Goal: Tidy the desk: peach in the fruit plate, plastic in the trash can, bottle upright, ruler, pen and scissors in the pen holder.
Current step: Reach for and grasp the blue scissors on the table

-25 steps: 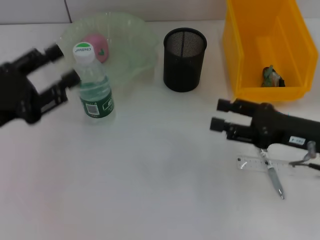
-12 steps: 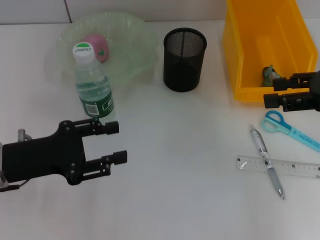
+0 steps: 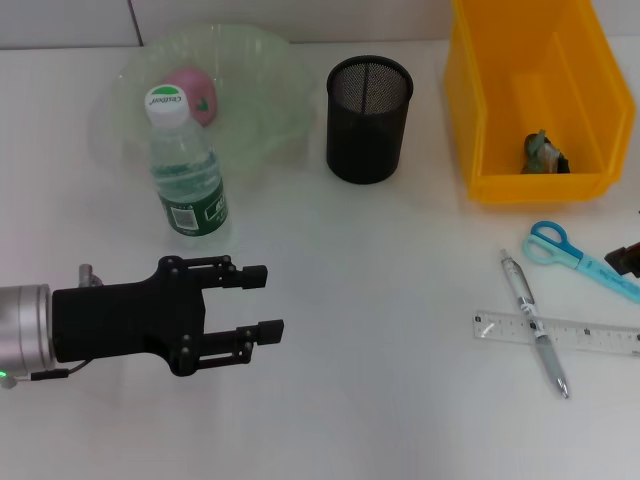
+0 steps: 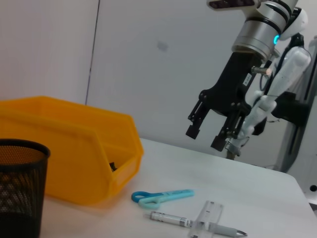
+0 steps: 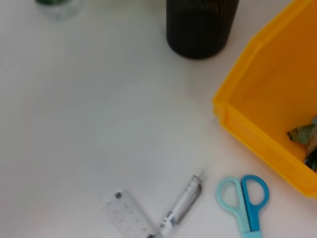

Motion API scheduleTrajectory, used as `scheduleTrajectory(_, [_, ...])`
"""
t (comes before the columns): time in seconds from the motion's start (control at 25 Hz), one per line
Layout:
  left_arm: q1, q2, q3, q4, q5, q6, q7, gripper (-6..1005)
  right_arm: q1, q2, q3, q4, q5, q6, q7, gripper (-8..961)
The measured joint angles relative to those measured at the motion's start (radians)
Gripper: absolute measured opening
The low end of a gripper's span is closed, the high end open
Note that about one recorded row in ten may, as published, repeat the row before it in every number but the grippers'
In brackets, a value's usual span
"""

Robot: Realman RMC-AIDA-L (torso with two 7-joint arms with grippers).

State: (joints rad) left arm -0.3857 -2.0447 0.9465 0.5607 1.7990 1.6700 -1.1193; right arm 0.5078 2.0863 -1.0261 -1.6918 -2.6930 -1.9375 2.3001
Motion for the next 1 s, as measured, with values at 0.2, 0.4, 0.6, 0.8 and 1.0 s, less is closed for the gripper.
scheduleTrajectory(0.2, [-0.020,-0.005,0.000,0.001,0.018,-0.005,-0.010,635,0.008,-0.006,-0.045,0.129,-0.067,0.125,-0.003,734])
scheduleTrajectory(0.4, [-0.028,-0.005,0.001,0.007,0.029,-0.001,-0.025,635,0.003,-0.006,-0.081,0.227,-0.081,0.232,-0.023,734])
scheduleTrajectory(0.6, [-0.043,-0.001,0.017,0.011,0.057,0.005,-0.053,635,0.009,-0.006,-0.088,0.287,-0.085,0.274,-0.038,736])
scheduleTrajectory(0.8, [-0.047,-0.003,0.020,0.012,0.063,0.007,-0.059,635,0.018,-0.006,-0.093,0.340,-0.086,0.295,-0.056,735])
scheduleTrajectory(1.0, [-0.048,-0.006,0.020,0.012,0.064,0.003,-0.060,635,0.039,-0.007,-0.094,0.425,-0.087,0.347,-0.068,734])
